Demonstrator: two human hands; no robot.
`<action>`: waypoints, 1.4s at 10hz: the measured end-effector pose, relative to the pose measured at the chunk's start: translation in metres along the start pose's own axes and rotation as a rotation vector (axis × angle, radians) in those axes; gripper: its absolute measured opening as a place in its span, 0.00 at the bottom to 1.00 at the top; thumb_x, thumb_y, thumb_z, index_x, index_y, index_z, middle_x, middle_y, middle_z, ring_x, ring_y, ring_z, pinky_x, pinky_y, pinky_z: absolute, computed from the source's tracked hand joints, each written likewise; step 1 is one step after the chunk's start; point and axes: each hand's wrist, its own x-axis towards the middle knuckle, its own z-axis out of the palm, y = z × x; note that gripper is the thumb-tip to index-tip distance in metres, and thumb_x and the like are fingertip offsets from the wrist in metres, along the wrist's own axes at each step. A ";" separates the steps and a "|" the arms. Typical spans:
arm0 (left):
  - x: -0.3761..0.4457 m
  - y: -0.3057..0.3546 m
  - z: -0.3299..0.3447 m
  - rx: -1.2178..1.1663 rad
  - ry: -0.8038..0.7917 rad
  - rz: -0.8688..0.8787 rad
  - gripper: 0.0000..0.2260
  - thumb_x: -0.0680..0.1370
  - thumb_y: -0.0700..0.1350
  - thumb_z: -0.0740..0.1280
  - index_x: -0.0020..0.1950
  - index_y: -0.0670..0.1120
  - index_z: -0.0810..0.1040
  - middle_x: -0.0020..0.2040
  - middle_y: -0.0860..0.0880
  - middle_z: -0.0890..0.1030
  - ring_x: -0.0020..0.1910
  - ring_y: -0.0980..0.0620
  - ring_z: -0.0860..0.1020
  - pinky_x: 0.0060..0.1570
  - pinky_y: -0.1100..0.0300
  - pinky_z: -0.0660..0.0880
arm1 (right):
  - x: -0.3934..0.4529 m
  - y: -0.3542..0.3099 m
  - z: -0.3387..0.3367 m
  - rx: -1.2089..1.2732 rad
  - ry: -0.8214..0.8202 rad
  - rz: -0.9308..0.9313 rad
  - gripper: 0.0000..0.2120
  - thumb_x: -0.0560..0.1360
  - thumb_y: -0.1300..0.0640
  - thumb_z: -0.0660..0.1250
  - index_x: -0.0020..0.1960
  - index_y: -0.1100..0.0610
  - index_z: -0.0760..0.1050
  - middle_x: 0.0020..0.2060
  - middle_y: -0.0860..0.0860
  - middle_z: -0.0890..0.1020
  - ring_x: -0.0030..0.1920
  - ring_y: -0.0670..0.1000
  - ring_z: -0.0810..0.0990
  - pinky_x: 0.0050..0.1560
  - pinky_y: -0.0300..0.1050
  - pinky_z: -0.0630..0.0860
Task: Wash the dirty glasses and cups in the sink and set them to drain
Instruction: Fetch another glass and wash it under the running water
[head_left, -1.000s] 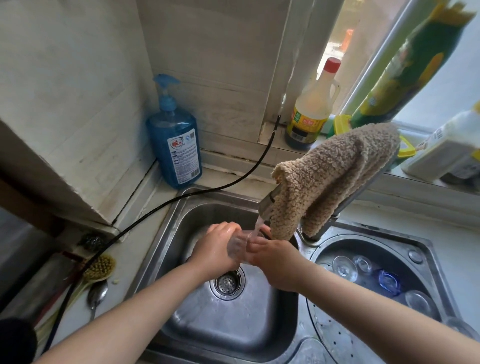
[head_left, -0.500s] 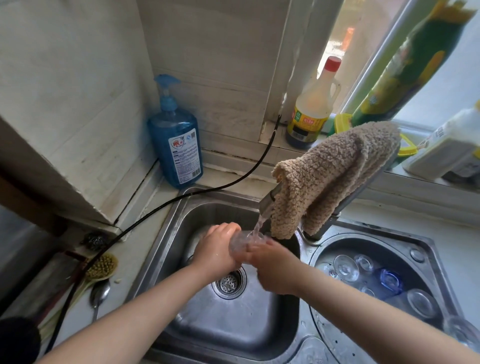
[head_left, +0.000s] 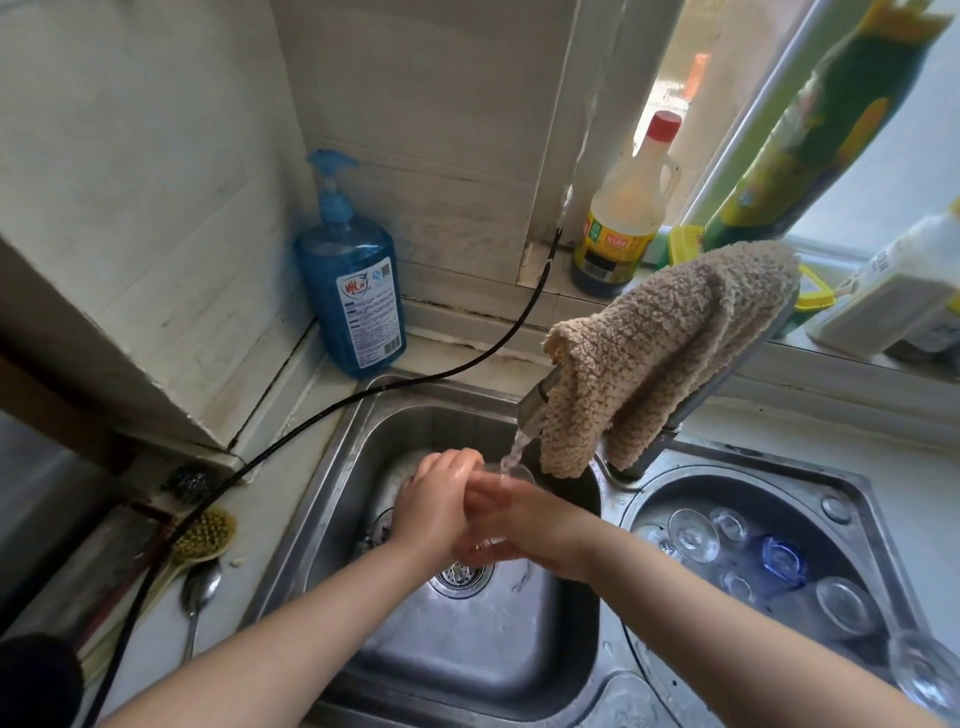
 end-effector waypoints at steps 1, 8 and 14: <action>-0.001 -0.002 -0.001 0.018 -0.006 -0.052 0.23 0.67 0.47 0.72 0.60 0.52 0.72 0.58 0.55 0.76 0.61 0.50 0.71 0.56 0.54 0.72 | -0.001 0.014 -0.011 -1.197 0.012 -0.171 0.17 0.77 0.58 0.63 0.66 0.53 0.71 0.65 0.51 0.74 0.65 0.52 0.72 0.66 0.53 0.68; -0.022 0.029 0.003 -1.318 -0.439 -0.780 0.29 0.74 0.69 0.58 0.56 0.47 0.81 0.45 0.45 0.84 0.39 0.49 0.82 0.36 0.59 0.76 | 0.019 0.038 0.028 -0.202 0.752 -0.167 0.20 0.79 0.50 0.61 0.70 0.53 0.67 0.64 0.54 0.70 0.64 0.51 0.71 0.67 0.52 0.68; -0.001 0.049 -0.005 -1.182 -0.211 -0.761 0.39 0.59 0.79 0.63 0.57 0.52 0.80 0.57 0.46 0.81 0.56 0.46 0.79 0.56 0.50 0.76 | 0.008 0.009 0.028 -0.349 0.672 -0.162 0.21 0.82 0.50 0.50 0.72 0.56 0.62 0.59 0.48 0.68 0.63 0.45 0.67 0.66 0.49 0.64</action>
